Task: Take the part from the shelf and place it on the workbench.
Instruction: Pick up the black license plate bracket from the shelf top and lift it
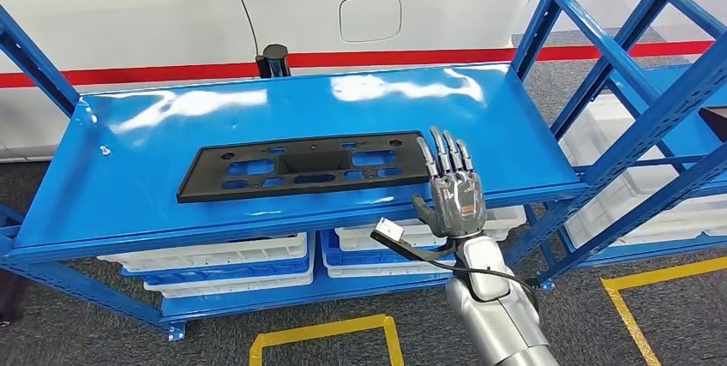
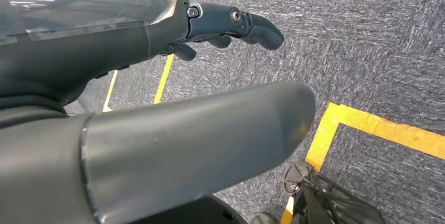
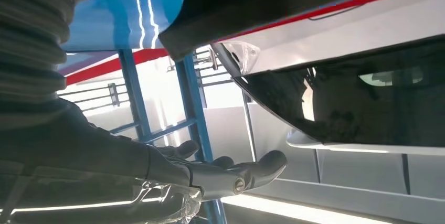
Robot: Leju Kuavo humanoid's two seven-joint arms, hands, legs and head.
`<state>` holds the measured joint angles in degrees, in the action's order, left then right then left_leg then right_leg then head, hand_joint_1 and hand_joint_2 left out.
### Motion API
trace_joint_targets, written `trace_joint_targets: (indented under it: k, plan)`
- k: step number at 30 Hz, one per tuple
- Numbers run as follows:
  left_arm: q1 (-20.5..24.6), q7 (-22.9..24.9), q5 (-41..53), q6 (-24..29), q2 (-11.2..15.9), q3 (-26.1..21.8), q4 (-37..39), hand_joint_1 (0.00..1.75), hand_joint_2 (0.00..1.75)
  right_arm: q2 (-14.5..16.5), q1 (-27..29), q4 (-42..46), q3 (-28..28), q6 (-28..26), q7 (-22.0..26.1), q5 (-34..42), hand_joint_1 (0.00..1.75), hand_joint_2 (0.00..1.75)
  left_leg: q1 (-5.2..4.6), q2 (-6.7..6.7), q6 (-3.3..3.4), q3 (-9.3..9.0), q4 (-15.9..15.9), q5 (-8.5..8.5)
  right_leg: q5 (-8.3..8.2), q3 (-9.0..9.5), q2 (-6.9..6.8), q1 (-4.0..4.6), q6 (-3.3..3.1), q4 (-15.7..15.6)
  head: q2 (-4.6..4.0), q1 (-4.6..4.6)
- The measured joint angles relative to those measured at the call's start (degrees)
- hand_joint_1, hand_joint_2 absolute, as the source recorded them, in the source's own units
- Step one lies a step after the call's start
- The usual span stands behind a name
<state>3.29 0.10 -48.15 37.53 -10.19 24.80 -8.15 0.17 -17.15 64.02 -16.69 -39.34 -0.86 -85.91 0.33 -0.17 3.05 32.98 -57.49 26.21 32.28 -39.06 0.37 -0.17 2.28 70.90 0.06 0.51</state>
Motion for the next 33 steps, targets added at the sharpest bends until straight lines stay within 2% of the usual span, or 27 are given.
trace_joint_targets:
  k: [1,2,3,5,6,8,9,11,12,13,15,16,17,18,19,21,22,23,26,29,33]
  plan:
    - [-0.01,-0.07,-0.02,-0.01,0.00,-0.01,0.00,0.00,0.00,0.01,0.09,-0.14,0.10,0.00,0.17,-0.02,0.00,1.75,-0.01,-0.05,0.05,-0.05,-0.01,0.10,0.64,-1.84,0.00,-0.08,0.18,2.95,0.00,0.00]
    - [-0.01,-0.18,-0.04,-0.01,0.00,-0.01,0.00,0.00,0.00,0.00,0.17,-0.22,0.17,0.00,0.39,-0.09,0.00,1.75,0.00,-0.13,0.05,-0.16,-0.02,0.21,0.36,-2.56,-0.01,-0.17,0.54,3.66,-0.01,-0.02]
    - [-0.01,-0.30,-0.06,-0.02,-0.01,-0.02,0.00,0.00,0.00,0.00,0.22,-0.24,0.27,0.00,0.64,-0.19,0.00,1.75,0.01,-0.21,-0.03,-0.36,-0.03,0.35,-0.91,-1.96,-0.02,-0.31,1.04,1.75,-0.01,-0.02]
    - [-0.01,-0.62,-0.09,-0.03,-0.01,-0.03,0.00,0.00,0.00,0.00,0.29,-0.01,0.56,0.00,1.07,-0.50,0.00,1.75,-0.01,-0.32,-0.39,-0.92,-0.06,0.75,-4.54,1.62,-0.23,-0.57,1.91,-6.44,-0.01,-0.03]
    - [-0.01,-0.79,-0.09,-0.04,0.00,-0.03,0.00,0.00,0.00,0.03,0.38,0.26,0.72,0.00,1.25,-0.66,0.00,1.75,-0.12,-0.34,-0.70,-1.16,-0.09,1.03,-5.95,3.45,-0.31,-0.55,1.88,-10.13,-0.01,0.00]
    - [-0.01,-1.09,-0.11,-0.04,0.04,-0.03,0.00,0.00,0.00,0.07,0.73,0.86,0.98,0.00,1.46,-0.90,0.00,1.75,-0.35,-0.33,-1.26,-1.41,-0.08,1.45,-6.89,5.12,-0.39,-0.33,1.04,-13.29,-0.01,0.07]
    - [-0.01,-1.19,-0.13,-0.04,0.05,-0.03,0.00,0.00,0.00,0.06,0.94,1.11,1.11,0.00,1.51,-0.97,0.00,1.75,-0.38,-0.31,-1.51,-1.48,-0.02,1.58,-6.86,5.25,-0.32,-0.17,0.49,-13.30,0.00,0.09]
    - [0.01,-1.31,-0.16,-0.05,0.09,-0.03,0.00,0.00,0.00,0.05,1.20,1.34,1.41,0.00,1.54,-1.05,0.00,1.75,-0.25,-0.26,-2.03,-1.32,-0.48,2.15,-6.83,5.50,-0.27,-0.54,-0.42,-13.46,0.01,0.09]
    - [0.01,-1.35,-0.16,-0.07,0.10,-0.03,0.00,0.00,0.00,0.08,1.22,1.37,1.52,0.00,1.54,-1.07,0.00,1.75,-0.19,-0.21,-2.32,-0.71,-1.95,3.06,-6.78,5.73,-0.24,-0.76,-0.88,-13.58,0.00,0.15]
    - [0.01,-1.38,-0.15,-0.08,0.11,-0.03,0.00,0.00,0.00,0.14,1.22,1.37,1.59,0.00,1.54,-1.09,0.00,1.75,-0.12,-0.15,-2.59,0.54,-4.64,4.50,-6.72,5.98,-0.23,-0.99,-1.31,-13.66,0.00,0.21]
    - [-0.01,-1.40,-0.17,-0.09,0.11,-0.03,0.00,0.00,0.00,0.20,1.25,1.31,1.63,0.00,1.54,-1.10,0.00,1.75,-0.08,-0.07,-2.99,4.69,-12.58,7.90,-6.47,6.22,-0.24,-0.86,-1.85,-13.65,-0.01,0.30]
    - [-0.01,-1.39,-0.19,-0.09,0.11,-0.03,0.00,0.00,0.00,0.23,1.26,1.22,1.63,0.00,1.59,-1.09,0.00,1.75,-0.06,-0.05,-3.10,6.65,-15.74,8.74,-6.40,6.29,-0.24,-0.79,-1.98,-13.64,-0.01,0.27]
    - [-0.01,-1.39,-0.20,-0.10,0.11,-0.03,0.00,0.00,0.00,0.26,1.25,1.10,1.63,0.00,1.69,-1.04,0.00,1.75,-0.07,-0.04,-3.13,7.85,-17.15,8.54,-6.33,6.36,-0.23,-0.74,-2.02,-13.62,-0.01,0.27]
    - [0.00,-1.39,-0.19,-0.10,0.11,-0.03,0.00,0.00,0.00,0.28,1.24,0.95,1.63,0.00,1.89,-0.96,0.00,1.75,-0.06,-0.02,-3.09,7.81,-16.11,7.12,-6.26,6.49,-0.21,-0.72,-2.02,-13.61,-0.01,0.27]
    - [0.00,-1.39,-0.19,-0.10,0.11,-0.03,0.00,0.00,0.00,0.32,1.19,0.78,1.63,0.00,2.12,-0.85,0.00,1.75,-0.06,0.01,-2.99,6.60,-12.91,4.87,-6.15,6.68,-0.17,-0.72,-1.96,-13.60,-0.01,0.27]
    - [0.01,-1.39,-0.16,-0.09,0.11,-0.03,0.00,0.00,0.00,0.48,0.96,0.37,1.64,0.00,2.60,-0.66,0.00,1.75,-0.08,0.05,-2.65,2.90,-4.79,0.93,-5.80,6.99,-0.08,-0.47,-1.60,-13.49,0.00,0.27]
    - [0.01,-1.39,-0.15,-0.08,0.11,-0.03,0.00,0.00,0.00,0.56,0.80,0.16,1.65,0.00,2.75,-0.59,0.00,1.75,-0.12,0.05,-2.43,1.59,-2.15,0.02,-5.63,7.03,-0.03,-0.26,-1.37,-13.44,0.00,0.22]
    - [0.01,-1.39,-0.12,-0.06,0.10,-0.03,0.00,0.00,0.00,0.62,0.63,-0.08,1.65,0.00,3.05,-0.34,0.00,1.75,-0.15,0.03,-2.26,0.95,-0.87,-0.27,-5.46,7.00,0.00,0.04,-1.26,-13.34,0.01,0.19]
    - [0.03,-1.40,0.05,0.01,0.09,0.01,0.00,0.00,0.00,0.90,-0.42,-2.05,1.52,0.00,6.47,3.41,0.00,1.75,-0.43,-0.10,-2.02,0.80,-0.59,-0.43,-5.34,7.06,-0.02,0.38,-1.27,-13.35,0.01,0.13]
    - [0.06,-1.42,0.28,0.04,0.09,0.23,0.00,0.00,0.00,1.60,-2.53,-5.87,0.93,0.00,11.11,8.13,0.00,1.75,-0.75,-0.13,-1.69,0.79,-0.60,-0.39,-5.47,7.19,-0.05,0.25,-1.06,-13.62,0.01,0.13]
    - [0.10,-1.50,0.44,0.07,0.10,0.49,0.00,0.00,0.00,2.68,-4.81,-9.68,-0.16,0.00,14.13,10.43,0.00,1.75,-0.86,-0.13,-1.34,0.80,-0.62,-0.36,-5.60,7.24,-0.05,0.17,-0.82,-13.84,0.00,0.13]
